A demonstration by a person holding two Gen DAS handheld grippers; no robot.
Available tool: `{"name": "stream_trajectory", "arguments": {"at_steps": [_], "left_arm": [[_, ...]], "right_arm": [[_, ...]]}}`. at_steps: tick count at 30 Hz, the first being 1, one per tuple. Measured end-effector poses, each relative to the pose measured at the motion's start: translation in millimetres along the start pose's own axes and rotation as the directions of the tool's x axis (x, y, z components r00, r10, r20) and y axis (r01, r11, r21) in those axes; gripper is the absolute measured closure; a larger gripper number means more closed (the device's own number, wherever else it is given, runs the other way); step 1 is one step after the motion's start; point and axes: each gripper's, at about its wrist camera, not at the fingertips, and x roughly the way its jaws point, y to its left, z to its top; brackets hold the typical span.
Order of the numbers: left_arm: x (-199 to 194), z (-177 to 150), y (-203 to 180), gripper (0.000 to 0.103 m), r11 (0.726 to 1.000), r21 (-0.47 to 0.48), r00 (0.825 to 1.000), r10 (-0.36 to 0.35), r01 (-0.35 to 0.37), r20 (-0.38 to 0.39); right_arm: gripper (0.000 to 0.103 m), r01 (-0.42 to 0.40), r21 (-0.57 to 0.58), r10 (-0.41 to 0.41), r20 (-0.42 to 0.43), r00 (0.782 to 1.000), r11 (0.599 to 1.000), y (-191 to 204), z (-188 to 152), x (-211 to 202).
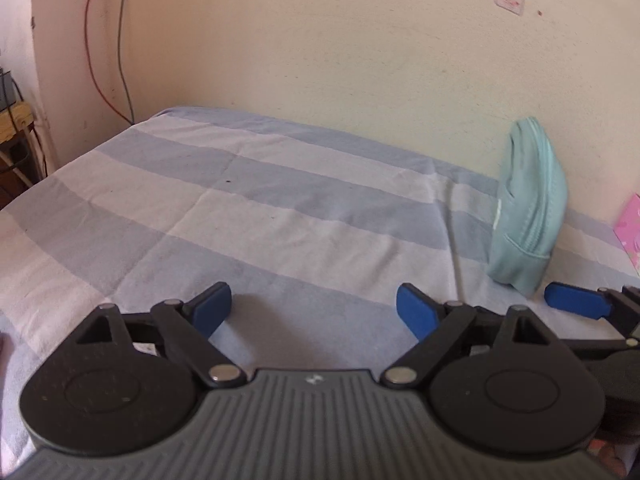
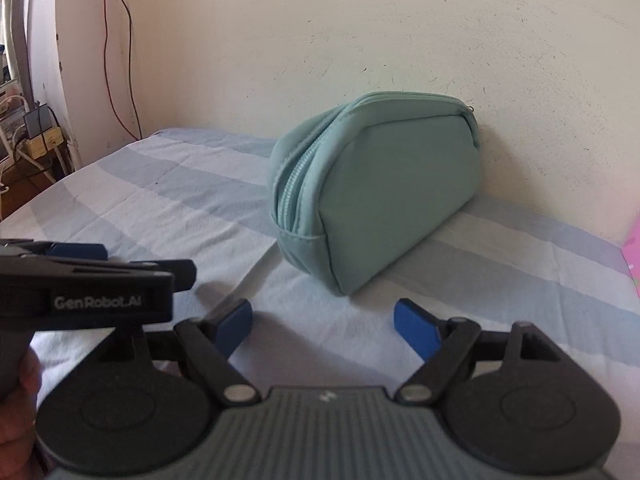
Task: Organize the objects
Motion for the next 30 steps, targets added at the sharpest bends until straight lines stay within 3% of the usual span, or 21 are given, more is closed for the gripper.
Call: {"name": "stream_trajectory", "arguments": {"at_steps": [4, 7, 8, 12, 18, 20, 23, 24, 26, 27, 28, 30], "left_arm": [[-0.3, 4.9, 14.7, 0.012, 0.996, -0.094, 1.000, 0.007, -0.006, 0.009], [-1.6, 5.6, 15.2, 0.012, 0.994, -0.110, 1.000, 0.005, -0.004, 0.011], [-1.6, 5.4, 13.9, 0.011, 0.995, -0.103, 1.000, 0.008, -0.007, 0.010], [0.9, 5.9, 15.0, 0.011, 0.996, -0.094, 1.000, 0.005, -0.004, 0.008], [-1.9, 4.0, 12.2, 0.011, 0.997, -0.082, 1.000, -0.011, 0.011, 0.009], [-2.4, 2.6, 9.5, 0.011, 0.998, -0.065, 1.000, -0.010, 0.011, 0.011], [-4.5, 0.7, 8.7, 0.011, 0.998, -0.060, 0.999, -0.031, 0.032, 0.019], [-5.4, 0.5, 10.0, 0.011, 0.996, -0.068, 0.999, -0.049, 0.050, 0.021], [-6.9, 0.2, 13.5, 0.011, 0.991, -0.094, 0.995, -0.098, 0.100, 0.024], [-7.0, 0.2, 15.1, 0.011, 0.984, -0.110, 0.991, -0.135, 0.137, 0.023], [-7.7, 0.0, 15.8, 0.011, 0.977, -0.124, 0.985, -0.173, 0.175, 0.023], [-8.8, -0.7, 14.2, 0.011, 0.957, -0.142, 0.967, -0.254, 0.254, 0.025]], "right_arm": [[0.022, 0.038, 0.027, -0.038, 0.000, 0.999, 0.999, 4.1, 13.2, 14.8], [0.024, 0.060, 0.076, -0.062, 0.021, 0.998, 0.995, -1.6, 20.9, 16.9], [0.035, 0.054, 0.101, -0.058, 0.034, 0.998, 0.993, -7.1, 21.8, 14.7], [0.062, -0.014, 0.182, -0.001, 0.081, 0.997, 0.983, -27.6, 11.1, -10.4], [0.070, -0.173, 0.306, 0.146, 0.109, 0.983, 0.936, -70.9, -33.1, -62.8], [0.071, -0.317, 0.324, 0.290, 0.128, 0.948, 0.892, -80.0, -50.2, -81.0], [0.070, -0.536, 0.365, 0.528, 0.129, 0.839, 0.762, -96.4, -79.3, -103.4], [0.070, -0.594, 0.372, 0.597, 0.121, 0.793, 0.713, -104.4, -89.7, -110.7], [0.069, -0.652, 0.385, 0.669, 0.110, 0.735, 0.653, -123.2, -109.9, -128.3], [0.067, -0.651, 0.393, 0.673, 0.103, 0.733, 0.649, -133.7, -119.7, -138.3], [0.065, -0.623, 0.411, 0.646, 0.101, 0.757, 0.665, -148.0, -131.6, -150.8], [0.055, -0.507, 0.468, 0.519, 0.114, 0.847, 0.724, -175.8, -154.2, -172.8]]}}
